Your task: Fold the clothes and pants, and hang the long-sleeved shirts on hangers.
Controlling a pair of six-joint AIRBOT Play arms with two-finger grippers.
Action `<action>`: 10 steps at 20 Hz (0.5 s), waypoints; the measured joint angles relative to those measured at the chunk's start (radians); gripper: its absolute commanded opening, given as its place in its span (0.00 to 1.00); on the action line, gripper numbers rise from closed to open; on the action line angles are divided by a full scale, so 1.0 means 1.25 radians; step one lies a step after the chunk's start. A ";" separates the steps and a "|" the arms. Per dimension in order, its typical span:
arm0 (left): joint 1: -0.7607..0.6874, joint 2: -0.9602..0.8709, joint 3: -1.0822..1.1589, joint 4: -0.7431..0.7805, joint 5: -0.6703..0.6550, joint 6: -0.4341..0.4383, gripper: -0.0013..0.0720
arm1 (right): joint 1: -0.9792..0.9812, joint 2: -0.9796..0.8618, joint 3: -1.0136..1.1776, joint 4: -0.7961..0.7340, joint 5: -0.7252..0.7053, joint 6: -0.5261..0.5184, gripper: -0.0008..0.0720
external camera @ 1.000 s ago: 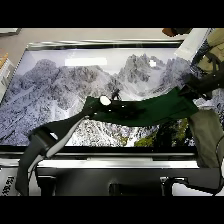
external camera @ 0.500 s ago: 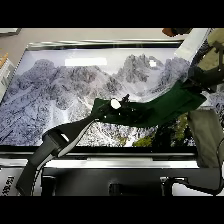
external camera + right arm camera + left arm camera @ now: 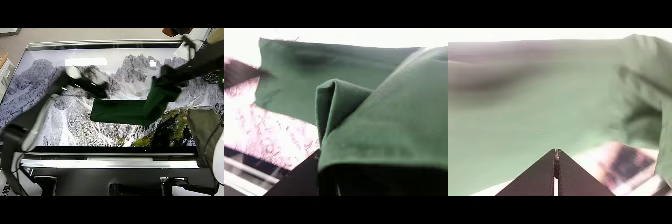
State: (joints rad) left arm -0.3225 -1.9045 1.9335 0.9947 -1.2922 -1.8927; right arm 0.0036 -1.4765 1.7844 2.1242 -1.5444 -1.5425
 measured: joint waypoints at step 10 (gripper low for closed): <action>0.306 0.199 0.000 0.105 -0.112 0.021 0.04 | 0.270 -0.131 0.000 0.000 0.127 0.053 0.06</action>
State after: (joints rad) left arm 0.0605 -1.6558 1.9335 1.1255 -1.4319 -1.8664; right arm 0.3412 -1.6398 1.7844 2.1246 -1.3857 -1.4761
